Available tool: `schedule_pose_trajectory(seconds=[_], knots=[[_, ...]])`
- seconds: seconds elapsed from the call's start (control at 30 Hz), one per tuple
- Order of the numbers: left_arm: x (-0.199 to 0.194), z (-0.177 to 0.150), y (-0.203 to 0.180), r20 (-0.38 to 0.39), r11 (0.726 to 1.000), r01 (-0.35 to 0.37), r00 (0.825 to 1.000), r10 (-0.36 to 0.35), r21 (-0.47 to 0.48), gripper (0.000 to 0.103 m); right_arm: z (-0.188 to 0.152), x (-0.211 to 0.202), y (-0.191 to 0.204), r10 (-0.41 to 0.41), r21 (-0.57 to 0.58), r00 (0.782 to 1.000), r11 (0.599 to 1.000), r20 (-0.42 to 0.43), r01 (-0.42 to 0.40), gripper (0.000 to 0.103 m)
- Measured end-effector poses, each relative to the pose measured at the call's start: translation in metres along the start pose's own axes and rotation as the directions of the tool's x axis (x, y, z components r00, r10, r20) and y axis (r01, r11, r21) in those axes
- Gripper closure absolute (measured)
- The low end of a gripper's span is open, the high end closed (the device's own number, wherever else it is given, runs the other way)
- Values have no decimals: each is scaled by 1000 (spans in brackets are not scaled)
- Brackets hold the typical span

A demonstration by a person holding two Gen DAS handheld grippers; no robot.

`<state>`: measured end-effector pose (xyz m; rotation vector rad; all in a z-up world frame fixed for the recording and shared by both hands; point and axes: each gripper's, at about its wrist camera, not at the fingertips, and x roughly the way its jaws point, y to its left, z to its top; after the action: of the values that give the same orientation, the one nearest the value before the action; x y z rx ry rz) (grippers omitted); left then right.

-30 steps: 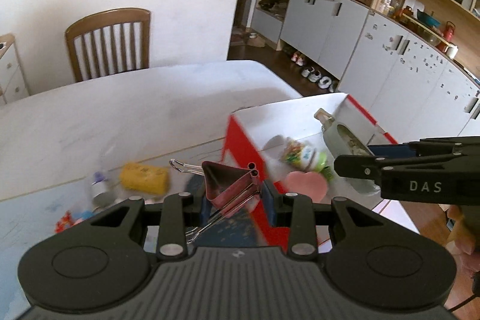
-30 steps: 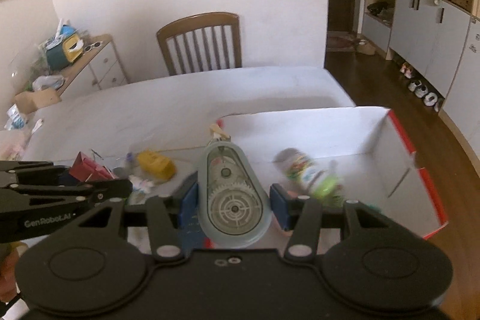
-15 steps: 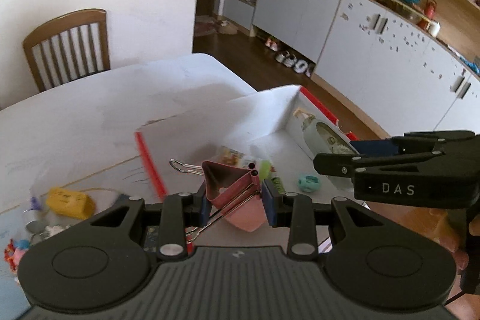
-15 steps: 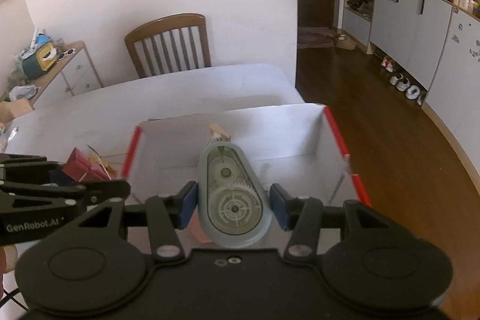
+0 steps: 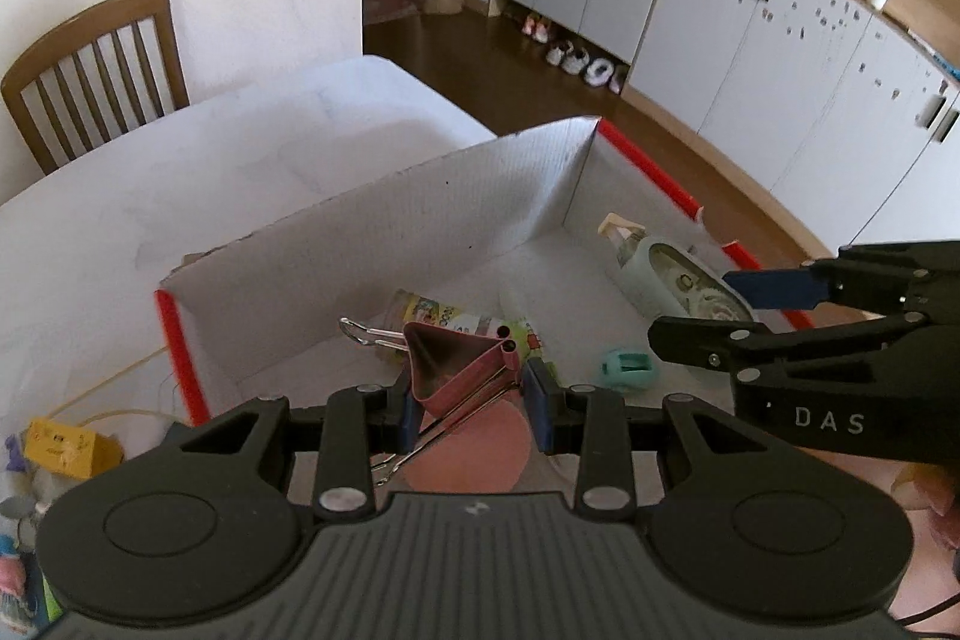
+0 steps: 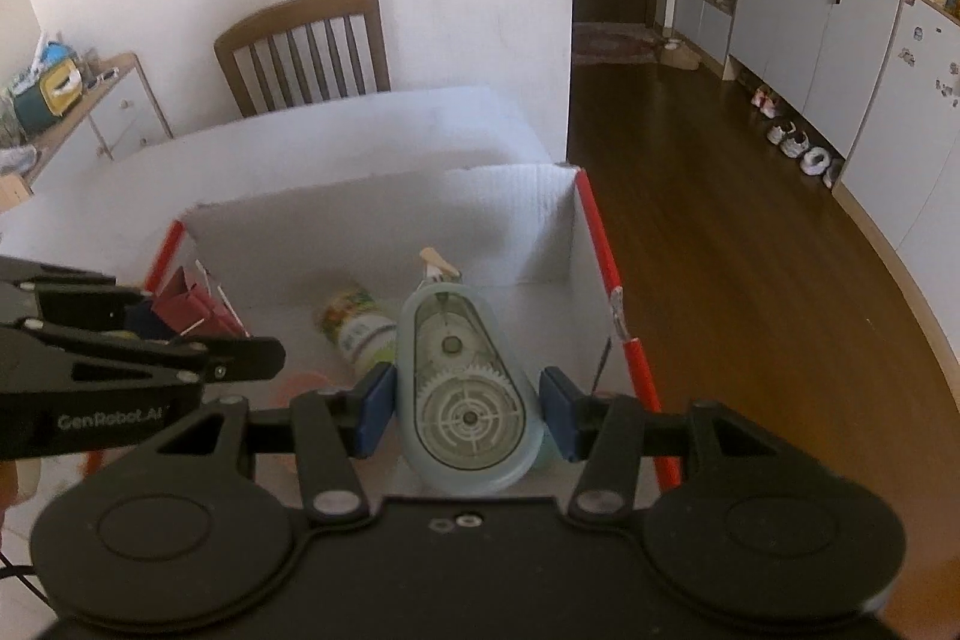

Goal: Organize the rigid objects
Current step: 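Carry the binder clip and correction tape with both tools over the red shoebox, then open the left tool dropping the binder clip while the right tool releases the correction tape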

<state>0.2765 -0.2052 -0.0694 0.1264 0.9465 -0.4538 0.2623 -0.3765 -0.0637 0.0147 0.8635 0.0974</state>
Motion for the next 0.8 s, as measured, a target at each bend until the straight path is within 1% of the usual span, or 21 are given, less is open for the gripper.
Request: schedule_pose_trajectory(seconds=[0.07,0.23,0.37,0.57,0.67,0.8], knots=[[9,3,0,-17,1000,-11,1000,11,3,69,2,9,-1,7,-4,1000,1000,-17,-7,52],[34,9,8,-84,999,-24,996,21,-40,69,12,35,-4,3,-31,999,1000,-53,-5,51],[51,12,15,-127,997,-44,991,36,-60,69,16,52,-1,-2,-77,997,997,-75,-4,51],[65,17,17,-156,996,-67,986,56,-64,69,16,66,9,7,-164,995,986,-101,-24,51],[71,17,21,-174,994,-79,982,66,-70,69,14,72,13,-6,-202,993,979,-121,-19,52],[78,15,23,-202,992,-99,976,83,-72,69,13,79,14,-7,-214,988,977,-153,-26,51]])
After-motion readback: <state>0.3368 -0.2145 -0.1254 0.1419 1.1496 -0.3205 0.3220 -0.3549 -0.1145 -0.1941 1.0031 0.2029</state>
